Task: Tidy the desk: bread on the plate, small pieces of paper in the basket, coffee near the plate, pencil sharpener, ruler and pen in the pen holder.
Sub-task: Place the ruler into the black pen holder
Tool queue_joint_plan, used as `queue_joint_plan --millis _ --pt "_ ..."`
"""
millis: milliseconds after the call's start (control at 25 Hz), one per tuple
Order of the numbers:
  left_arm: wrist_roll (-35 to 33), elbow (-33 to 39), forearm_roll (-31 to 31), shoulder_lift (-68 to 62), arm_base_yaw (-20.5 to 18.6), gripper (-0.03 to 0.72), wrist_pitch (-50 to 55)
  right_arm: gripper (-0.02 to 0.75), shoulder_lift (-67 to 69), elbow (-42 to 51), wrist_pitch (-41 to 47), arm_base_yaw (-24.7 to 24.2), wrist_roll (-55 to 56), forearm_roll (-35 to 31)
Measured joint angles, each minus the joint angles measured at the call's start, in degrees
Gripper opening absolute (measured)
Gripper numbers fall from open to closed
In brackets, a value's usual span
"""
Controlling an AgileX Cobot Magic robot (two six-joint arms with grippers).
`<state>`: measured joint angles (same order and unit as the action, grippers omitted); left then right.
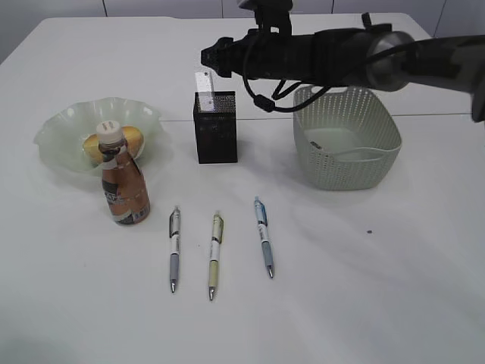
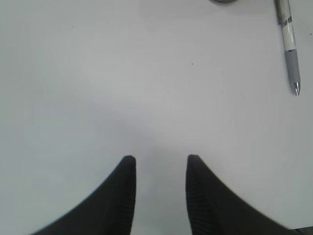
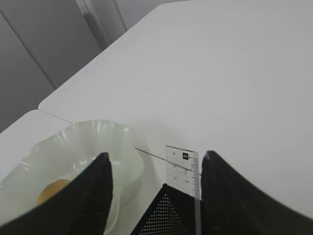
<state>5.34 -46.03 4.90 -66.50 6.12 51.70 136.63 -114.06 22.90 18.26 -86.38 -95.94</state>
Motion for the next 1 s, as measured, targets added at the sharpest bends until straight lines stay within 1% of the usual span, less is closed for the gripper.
queue_joint_plan --millis 240,320,640,800,880,1000 --pt "0.0 0.0 -0.2 0.0 0.0 0.255 0.0 0.426 -5.9 0.0 6.9 -0.1 29.2 28.8" --pt "0.0 0.0 -0.2 0.0 0.0 0.255 0.0 0.426 -7.5 0.0 10.1 -0.1 36.6 37.5" --pt "0.0 0.0 -0.3 0.0 0.0 0.255 0.0 0.426 -14.5 0.0 23.1 0.0 59.9 59.7" --pt "0.0 0.0 -0.3 0.0 0.0 0.255 0.0 0.424 -18.1 0.4 26.5 1.6 69.1 72.8" --pt "0.0 0.0 -0.4 0.0 0.0 0.255 0.0 0.424 -19.8 0.7 28.9 2.8 72.3 77.2" --pt "0.0 0.0 -0.4 0.0 0.0 0.255 0.0 0.424 -21.4 0.7 35.6 4.9 78.2 82.9"
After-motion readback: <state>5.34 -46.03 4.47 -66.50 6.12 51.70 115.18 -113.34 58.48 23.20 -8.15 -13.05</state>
